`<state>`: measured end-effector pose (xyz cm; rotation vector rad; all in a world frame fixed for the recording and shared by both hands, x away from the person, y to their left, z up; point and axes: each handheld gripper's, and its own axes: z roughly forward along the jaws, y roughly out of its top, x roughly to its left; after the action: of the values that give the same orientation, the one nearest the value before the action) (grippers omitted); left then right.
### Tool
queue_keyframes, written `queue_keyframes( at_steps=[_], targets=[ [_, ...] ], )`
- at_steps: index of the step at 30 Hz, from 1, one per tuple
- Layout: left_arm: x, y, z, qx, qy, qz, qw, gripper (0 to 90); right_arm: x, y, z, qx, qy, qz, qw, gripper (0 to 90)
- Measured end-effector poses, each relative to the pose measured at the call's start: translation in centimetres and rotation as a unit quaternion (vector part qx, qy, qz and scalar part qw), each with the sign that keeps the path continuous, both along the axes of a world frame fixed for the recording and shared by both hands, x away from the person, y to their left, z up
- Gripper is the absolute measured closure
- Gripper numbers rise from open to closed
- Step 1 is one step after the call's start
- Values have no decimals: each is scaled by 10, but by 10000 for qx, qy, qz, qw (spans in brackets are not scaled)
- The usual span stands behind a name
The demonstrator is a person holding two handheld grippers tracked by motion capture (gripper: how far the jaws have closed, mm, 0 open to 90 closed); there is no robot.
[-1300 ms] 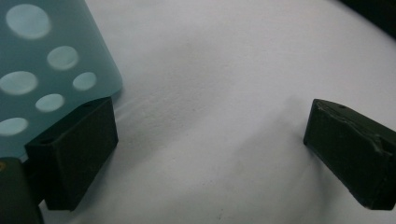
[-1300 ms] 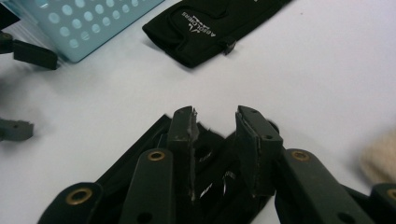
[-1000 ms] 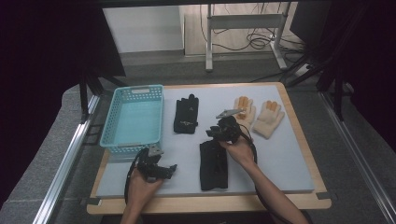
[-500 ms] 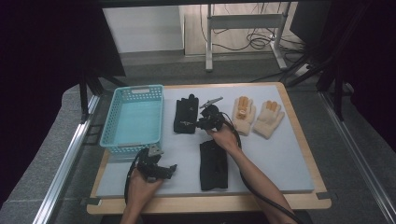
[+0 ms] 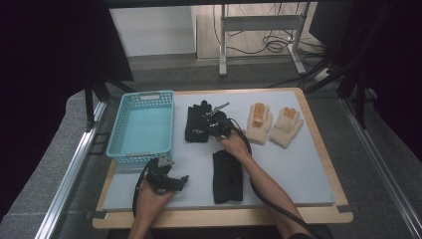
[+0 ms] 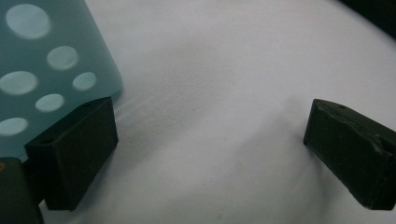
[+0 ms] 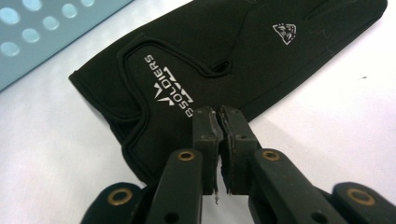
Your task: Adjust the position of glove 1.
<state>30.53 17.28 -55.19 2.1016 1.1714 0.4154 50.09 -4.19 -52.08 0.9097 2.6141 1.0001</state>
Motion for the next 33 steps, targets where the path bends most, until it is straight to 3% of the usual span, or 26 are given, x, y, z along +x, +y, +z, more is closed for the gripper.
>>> queue_keyframes(
  at_steps=[6, 7, 9, 10, 13, 17, 20, 22, 25, 26, 29, 33],
  targets=[
    [0, 0, 0, 9, 6, -1, 10000, 32, -24, -12, 18, 236, 104, 194, 9995, 836],
    [0, 0, 0, 9, 9, -1, 10000, 32, -30, -14, 21, 260, 161, 295, 9991, 823],
    [0, 0, 0, 6, 10, 0, 10000, 31, -37, -16, 26, 242, 27, 319, 9992, 727],
    [0, 0, 0, 9, 9, -1, 10000, 31, -35, -17, 29, 239, -82, 201, 9995, 658],
    [0, 0, 0, -6, 5, 3, 10000, 31, -26, -14, 29, 230, -161, 92, 9996, 613],
    [0, 0, 0, -6, 7, 3, 10000, 31, -7, 3, 14, 206, -230, 93, 9995, 492],
    [0, 0, 0, -5, 2, 2, 10000, 31, -2, 12, 6, 89, -318, 80, 9994, 462],
    [0, 0, 0, -5, 0, 2, 10000, 32, 3, 16, 1, 157, -289, 59, 9994, 444],
    [0, 0, 0, -5, 0, 3, 10000, 32, 11, 21, -4, 136, -243, 12, 9996, 461],
    [0, 0, 0, -5, 0, 2, 10000, 31, 12, 23, -7, 85, -197, 48, 9998, 494],
    [0, 0, 0, -6, 1, 4, 10000, 31, 13, 21, -11, 307, -120, -123, 9994, 610],
    [0, 0, 0, -4, 2, 5, 10000, 31, 11, 25, -8, 131, -178, -279, 9994, 773]
  ],
)
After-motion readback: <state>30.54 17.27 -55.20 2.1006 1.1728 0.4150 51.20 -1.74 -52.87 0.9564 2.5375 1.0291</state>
